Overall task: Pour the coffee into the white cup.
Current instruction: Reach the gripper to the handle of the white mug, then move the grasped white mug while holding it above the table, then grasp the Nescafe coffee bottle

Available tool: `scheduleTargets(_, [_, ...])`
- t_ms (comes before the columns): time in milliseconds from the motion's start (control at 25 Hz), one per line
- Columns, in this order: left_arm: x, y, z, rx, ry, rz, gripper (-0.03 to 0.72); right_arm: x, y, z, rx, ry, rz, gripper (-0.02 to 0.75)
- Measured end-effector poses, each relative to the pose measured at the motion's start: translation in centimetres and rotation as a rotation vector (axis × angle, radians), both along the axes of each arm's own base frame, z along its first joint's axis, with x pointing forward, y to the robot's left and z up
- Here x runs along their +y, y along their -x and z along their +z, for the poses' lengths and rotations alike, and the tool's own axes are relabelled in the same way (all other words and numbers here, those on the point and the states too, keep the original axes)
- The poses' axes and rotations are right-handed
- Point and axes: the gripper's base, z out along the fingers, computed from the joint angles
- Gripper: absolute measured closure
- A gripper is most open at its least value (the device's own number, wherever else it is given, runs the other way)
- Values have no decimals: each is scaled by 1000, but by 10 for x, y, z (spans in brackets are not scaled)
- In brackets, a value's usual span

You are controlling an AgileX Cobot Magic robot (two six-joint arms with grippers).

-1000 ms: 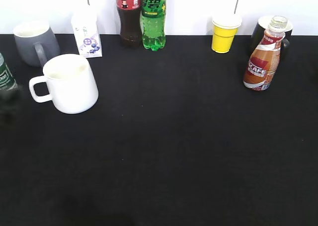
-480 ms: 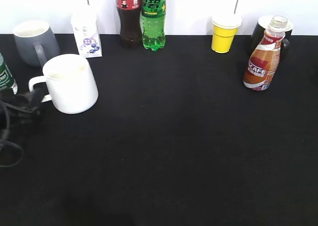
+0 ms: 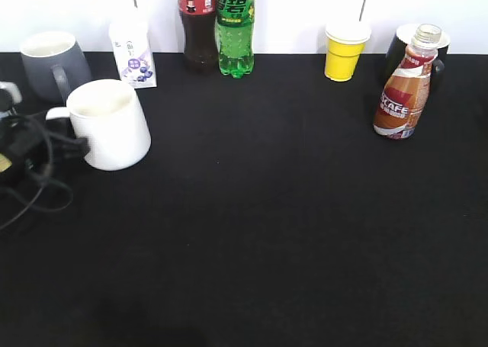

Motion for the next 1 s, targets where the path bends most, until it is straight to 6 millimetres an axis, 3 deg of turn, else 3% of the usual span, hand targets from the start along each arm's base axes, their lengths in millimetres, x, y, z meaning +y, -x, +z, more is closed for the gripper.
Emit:
scheduleTargets(120, [-1,-4,0,-22,0,-6,612,0,0,0,0,0,0,162])
scheduleTargets(320, [-13,-1,6,-48,-33,-148,618,0,0,0,0,0,0,162])
scheduleTargets(480, [-32,10,42,-163,-37,-392,620,0,0,0,0,0,0,162])
scheduleTargets(560, [-43,14,49,-176,-6,-461,621,0,0,0,0,0,0,162])
scheduleTargets(720, [-84,0,68,-213,-39,-613,621,0,0,0,0,0,0,162])
scheduleTargets(800, [-91,-8,77,-231,-60,-621,621,0,-1,3,-10,-1,0,162])
scheduleTargets(880, [-91,-13,80,-235,-69,-613,621,5,-27,23,-83,-27,20,162])
scheduleTargets(1000, [-91,-14,78,-208,-77,-606,622,19,-102,32,-60,-184,43,162])
